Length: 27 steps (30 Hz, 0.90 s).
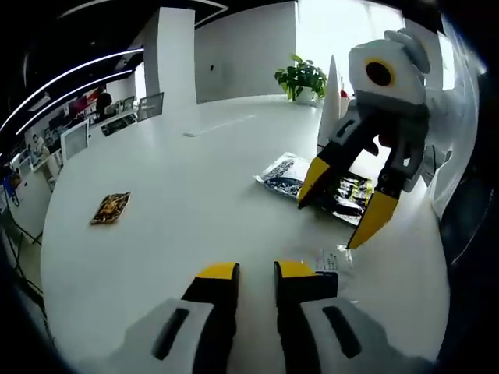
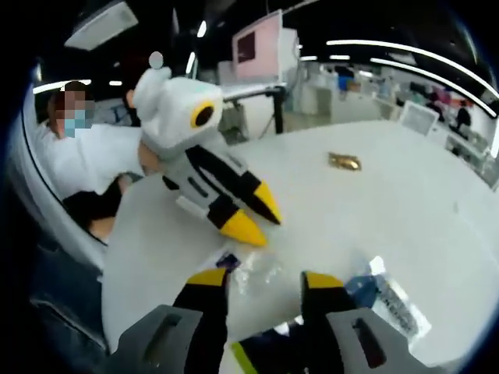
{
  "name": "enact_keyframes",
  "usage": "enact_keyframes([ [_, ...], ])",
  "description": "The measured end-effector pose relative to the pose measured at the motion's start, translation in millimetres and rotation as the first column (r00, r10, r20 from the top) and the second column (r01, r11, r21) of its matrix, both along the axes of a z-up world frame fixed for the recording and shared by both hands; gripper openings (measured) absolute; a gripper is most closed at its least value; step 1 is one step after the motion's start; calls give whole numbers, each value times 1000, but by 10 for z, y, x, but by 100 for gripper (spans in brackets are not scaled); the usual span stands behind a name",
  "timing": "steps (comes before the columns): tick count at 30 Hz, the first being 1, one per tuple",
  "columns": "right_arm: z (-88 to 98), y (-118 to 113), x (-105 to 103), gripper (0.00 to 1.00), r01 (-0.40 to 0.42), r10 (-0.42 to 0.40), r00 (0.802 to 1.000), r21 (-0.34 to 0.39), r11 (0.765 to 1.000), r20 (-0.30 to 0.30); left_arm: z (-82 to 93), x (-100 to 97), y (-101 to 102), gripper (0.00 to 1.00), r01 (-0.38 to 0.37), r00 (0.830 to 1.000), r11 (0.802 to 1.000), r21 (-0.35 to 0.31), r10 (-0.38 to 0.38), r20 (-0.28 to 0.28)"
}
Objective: Arrange the skincare products in the storage area until every visible bottle or jar stands upright without overlapping.
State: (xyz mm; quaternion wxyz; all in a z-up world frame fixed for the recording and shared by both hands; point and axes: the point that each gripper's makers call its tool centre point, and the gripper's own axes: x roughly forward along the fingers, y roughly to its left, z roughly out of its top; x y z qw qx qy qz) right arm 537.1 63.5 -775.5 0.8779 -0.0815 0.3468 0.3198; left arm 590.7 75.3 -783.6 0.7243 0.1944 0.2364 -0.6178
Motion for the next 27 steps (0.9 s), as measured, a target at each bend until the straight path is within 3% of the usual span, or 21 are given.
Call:
enact_keyframes([
  [3, -43, 38, -7, 35, -6, 6, 1000, -3, 1000, -9, 55, -27, 47, 21, -20, 1000, 1000, -7, 20, -6],
  [6, -62, 39, -22, 34, -8, 7, 1000, -6, 1000, -22, 107, 12, 144, 22, -93, 995, 996, -2, 93, -34],
  [9, -78, 14, -29, 32, 2, -2, 999, 0, 1000, -35, 150, -16, 267, 22, -164, 980, 986, 9, 164, -112],
  [16, -116, 4, -39, 34, 16, -15, 998, 18, 1000, -61, 78, -287, 492, 21, -183, 953, 976, 116, 205, -223],
  [19, -152, 46, -61, 36, 12, -10, 997, 24, 1000, -80, 32, -419, 475, 21, -168, 939, 977, 130, 199, -280],
  [22, -150, 76, -48, 37, 4, -2, 997, 28, 1000, -76, -10, -471, 431, 21, -167, 932, 977, 134, 200, -301],
  [26, -152, 88, -68, 35, -4, 7, 996, 31, 1000, -84, -43, -483, 363, 21, -194, 911, 973, 122, 225, -345],
  [27, -158, 81, -75, 35, -6, 8, 997, 30, 1000, -82, -42, -488, 332, 21, -215, 895, 970, 111, 242, -375],
])
